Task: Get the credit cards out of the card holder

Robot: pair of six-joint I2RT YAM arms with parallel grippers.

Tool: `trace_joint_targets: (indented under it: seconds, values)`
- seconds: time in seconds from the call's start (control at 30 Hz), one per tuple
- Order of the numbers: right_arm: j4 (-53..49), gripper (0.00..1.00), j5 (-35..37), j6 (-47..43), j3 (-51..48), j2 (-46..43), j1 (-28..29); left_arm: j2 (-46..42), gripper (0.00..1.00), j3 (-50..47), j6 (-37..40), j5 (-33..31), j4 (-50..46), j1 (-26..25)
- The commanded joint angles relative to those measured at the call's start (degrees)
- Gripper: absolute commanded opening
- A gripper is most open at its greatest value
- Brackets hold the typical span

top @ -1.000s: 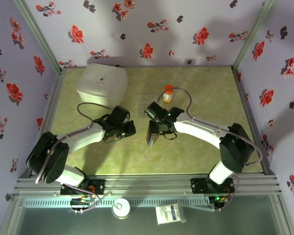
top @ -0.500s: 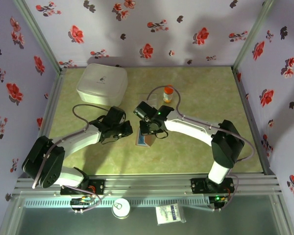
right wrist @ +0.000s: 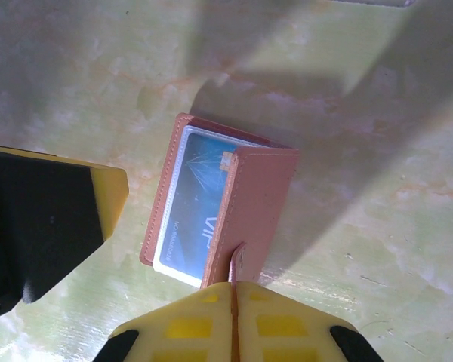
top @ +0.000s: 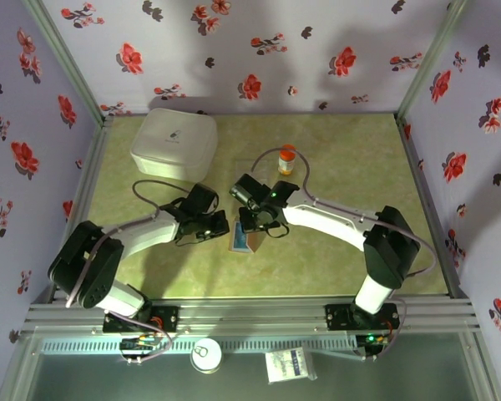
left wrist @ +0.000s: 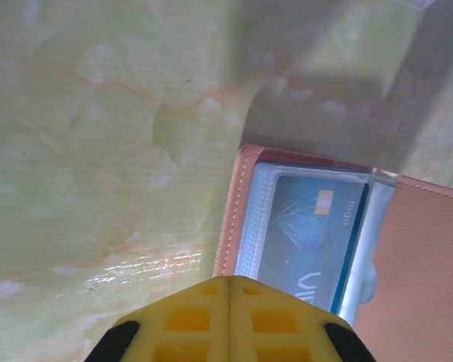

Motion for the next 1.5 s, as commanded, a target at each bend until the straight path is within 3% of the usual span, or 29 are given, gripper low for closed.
trace_joint_targets:
  seconds: [0.0, 0.9, 1.47]
  values:
    - [-1.7, 0.08, 2.5, -0.8, -1.8, -2.0, -0.7, 1.8, 0.00, 0.7, 0.4, 1.1, -0.2, -0.8]
    - [-1.0, 0.07, 3.1, -0.7, -9.1, -5.9, -3.9, 7.7, 0.00, 3.0, 0.4, 4.0, 1.3, -2.4]
    - [3.7, 0.08, 5.5, -0.8, -18.4, -8.5, -8.9, 8.4, 0.00, 2.6, 0.9, 1.0, -5.6, -2.3]
